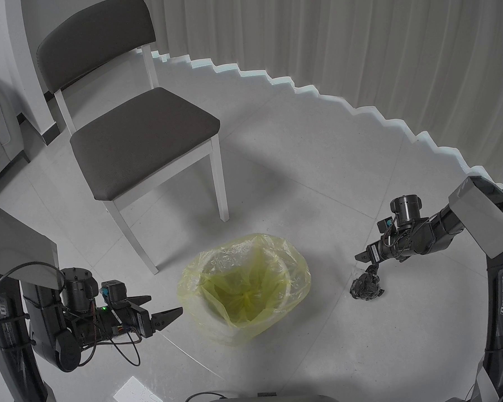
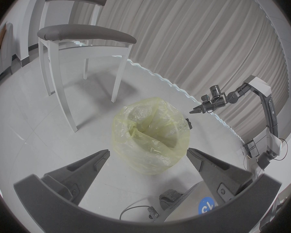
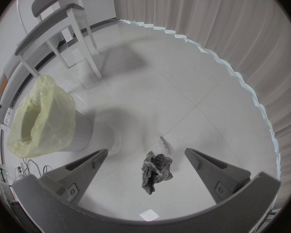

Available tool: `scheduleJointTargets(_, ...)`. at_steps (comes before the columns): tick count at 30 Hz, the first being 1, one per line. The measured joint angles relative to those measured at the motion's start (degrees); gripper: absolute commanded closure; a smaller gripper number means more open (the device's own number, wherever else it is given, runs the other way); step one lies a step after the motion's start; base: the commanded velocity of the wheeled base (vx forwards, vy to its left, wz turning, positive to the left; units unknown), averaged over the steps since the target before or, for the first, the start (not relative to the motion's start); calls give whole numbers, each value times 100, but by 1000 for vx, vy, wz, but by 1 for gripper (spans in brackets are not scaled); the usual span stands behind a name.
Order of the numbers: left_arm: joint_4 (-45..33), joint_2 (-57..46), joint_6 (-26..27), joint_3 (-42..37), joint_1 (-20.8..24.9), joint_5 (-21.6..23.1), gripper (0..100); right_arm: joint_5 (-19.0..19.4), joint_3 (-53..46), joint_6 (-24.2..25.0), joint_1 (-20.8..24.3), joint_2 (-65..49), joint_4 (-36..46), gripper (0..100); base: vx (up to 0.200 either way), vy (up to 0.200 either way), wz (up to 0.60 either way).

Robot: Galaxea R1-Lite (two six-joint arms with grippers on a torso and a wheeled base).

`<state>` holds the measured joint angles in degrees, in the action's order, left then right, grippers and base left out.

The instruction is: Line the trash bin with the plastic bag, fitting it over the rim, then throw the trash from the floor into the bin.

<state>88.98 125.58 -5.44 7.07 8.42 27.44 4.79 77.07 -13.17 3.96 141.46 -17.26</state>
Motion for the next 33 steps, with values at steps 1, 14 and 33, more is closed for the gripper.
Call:
scheduleJointTargets(1,0,-11,0,-10,-9,-2,0,0,60,-5,-28,71,2,0,0,0,0)
scheduleJointTargets(14,0,-105,0,-77,-13,4,0,32,1104,-95,-280,837,466,0,0,0,0)
scheduleJointTargets(33,0,-57,0,-212,-29,4,0,-154,2651,-89,-322,1858,1359,0,0,0,0)
